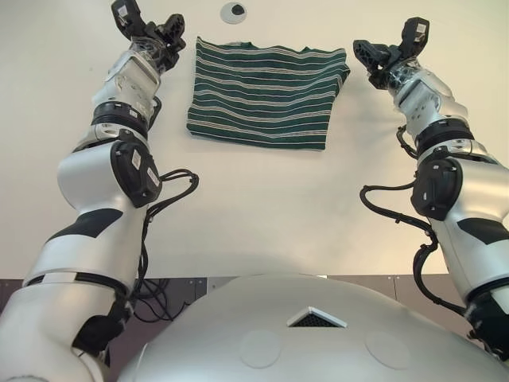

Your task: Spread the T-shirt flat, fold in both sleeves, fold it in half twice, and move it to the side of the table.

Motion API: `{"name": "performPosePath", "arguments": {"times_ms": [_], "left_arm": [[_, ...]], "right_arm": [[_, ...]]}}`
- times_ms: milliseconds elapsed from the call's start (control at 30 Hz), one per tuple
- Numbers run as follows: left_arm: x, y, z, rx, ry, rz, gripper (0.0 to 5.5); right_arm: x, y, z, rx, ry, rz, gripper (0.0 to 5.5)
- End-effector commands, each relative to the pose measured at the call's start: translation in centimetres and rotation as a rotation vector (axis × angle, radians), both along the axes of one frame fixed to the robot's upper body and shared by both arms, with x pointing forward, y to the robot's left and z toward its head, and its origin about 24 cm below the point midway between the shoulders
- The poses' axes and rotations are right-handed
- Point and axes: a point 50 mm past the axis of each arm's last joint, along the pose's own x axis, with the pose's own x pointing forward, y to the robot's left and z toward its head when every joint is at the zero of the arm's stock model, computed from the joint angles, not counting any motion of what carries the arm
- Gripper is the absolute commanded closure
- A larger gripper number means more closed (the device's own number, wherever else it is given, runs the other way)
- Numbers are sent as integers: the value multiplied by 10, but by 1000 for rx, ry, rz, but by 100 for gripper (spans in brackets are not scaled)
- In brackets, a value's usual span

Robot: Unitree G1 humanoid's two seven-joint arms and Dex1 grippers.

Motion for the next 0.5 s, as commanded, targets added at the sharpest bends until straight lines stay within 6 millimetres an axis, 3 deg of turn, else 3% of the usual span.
{"name": "performPosePath", "arguments": {"times_ms": [33, 167, 267, 367, 500], "left_arm": [[-1, 3, 11, 105, -125, -150, 314], [-24, -14, 12, 187, -252, -629, 298], [-52, -17, 5, 208, -214, -830, 298], [-81, -24, -9, 253, -157, -956, 298], [-102, -35, -20, 268, -139, -951, 298]], "right_arm": [[0, 1, 5, -122, -72, 91, 297], [-2, 17, 5, -261, -113, 298, 297], [-4, 21, 4, -325, -123, 370, 297], [-5, 23, 4, -367, -139, 417, 297], [-8, 27, 0, -452, -126, 482, 297]]}}
